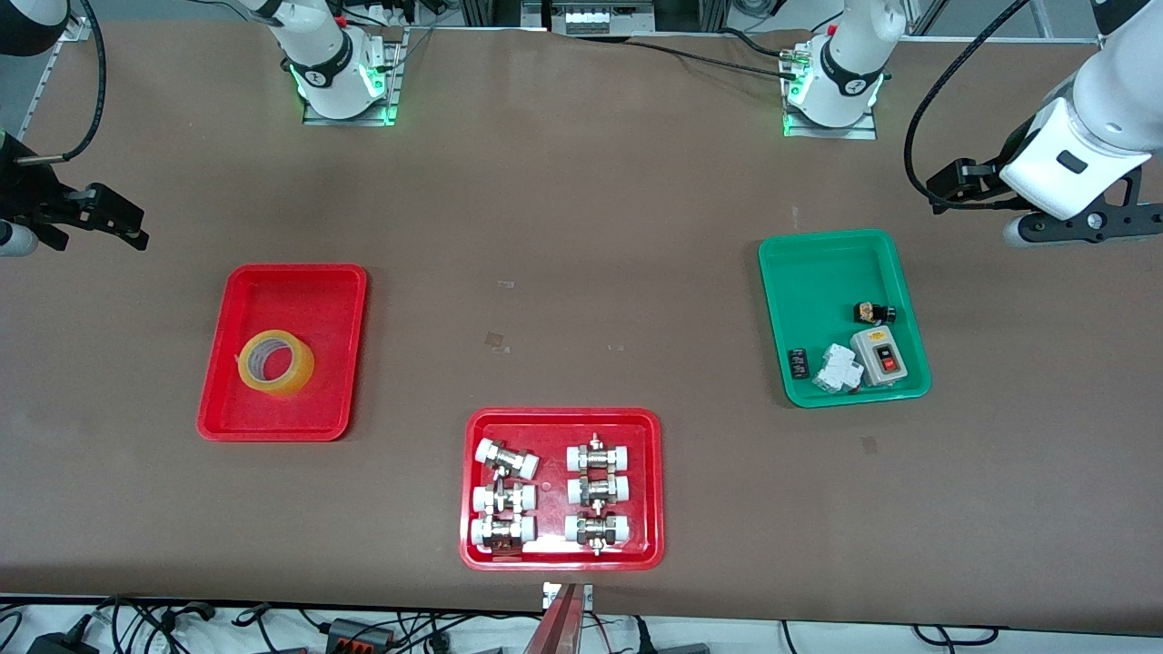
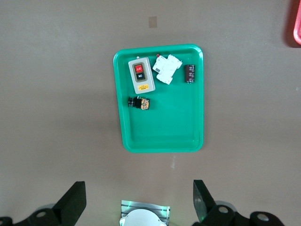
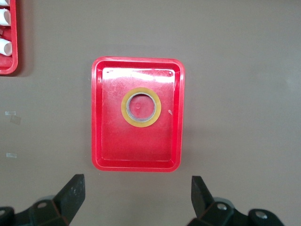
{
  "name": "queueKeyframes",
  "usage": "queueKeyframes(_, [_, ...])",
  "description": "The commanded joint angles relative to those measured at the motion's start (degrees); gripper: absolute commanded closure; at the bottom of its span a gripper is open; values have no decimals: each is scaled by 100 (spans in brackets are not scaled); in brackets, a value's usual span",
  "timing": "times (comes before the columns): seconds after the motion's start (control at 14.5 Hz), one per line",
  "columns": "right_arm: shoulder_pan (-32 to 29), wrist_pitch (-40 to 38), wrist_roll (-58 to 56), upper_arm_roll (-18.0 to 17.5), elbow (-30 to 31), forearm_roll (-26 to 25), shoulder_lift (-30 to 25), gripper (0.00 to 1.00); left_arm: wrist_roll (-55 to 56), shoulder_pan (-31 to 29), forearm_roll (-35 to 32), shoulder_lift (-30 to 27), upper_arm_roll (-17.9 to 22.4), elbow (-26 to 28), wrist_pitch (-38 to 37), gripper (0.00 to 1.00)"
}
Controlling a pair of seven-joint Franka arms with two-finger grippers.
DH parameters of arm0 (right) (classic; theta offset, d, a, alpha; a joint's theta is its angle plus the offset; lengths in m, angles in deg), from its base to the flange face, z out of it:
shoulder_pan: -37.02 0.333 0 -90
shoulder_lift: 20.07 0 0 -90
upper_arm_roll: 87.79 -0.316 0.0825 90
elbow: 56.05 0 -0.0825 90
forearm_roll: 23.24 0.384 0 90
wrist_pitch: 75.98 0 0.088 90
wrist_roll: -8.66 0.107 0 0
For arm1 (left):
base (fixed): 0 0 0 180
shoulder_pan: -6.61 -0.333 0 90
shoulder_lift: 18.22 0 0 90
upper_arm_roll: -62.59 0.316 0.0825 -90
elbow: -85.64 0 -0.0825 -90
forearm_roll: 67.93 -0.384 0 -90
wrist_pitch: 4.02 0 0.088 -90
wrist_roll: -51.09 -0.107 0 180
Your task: Left arm passes tape to right arm into tray
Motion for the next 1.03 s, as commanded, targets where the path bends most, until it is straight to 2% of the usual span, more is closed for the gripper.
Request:
queueKeyframes(0.0, [-16,-150,-53,-12,46,59,-110,0,-27,67,75,-11,78,-51,-62,0])
queueKeyframes(0.97, [-16,-246,-71,-21,37,86,-251,0,-27,67,75,-11,78,-51,-62,0])
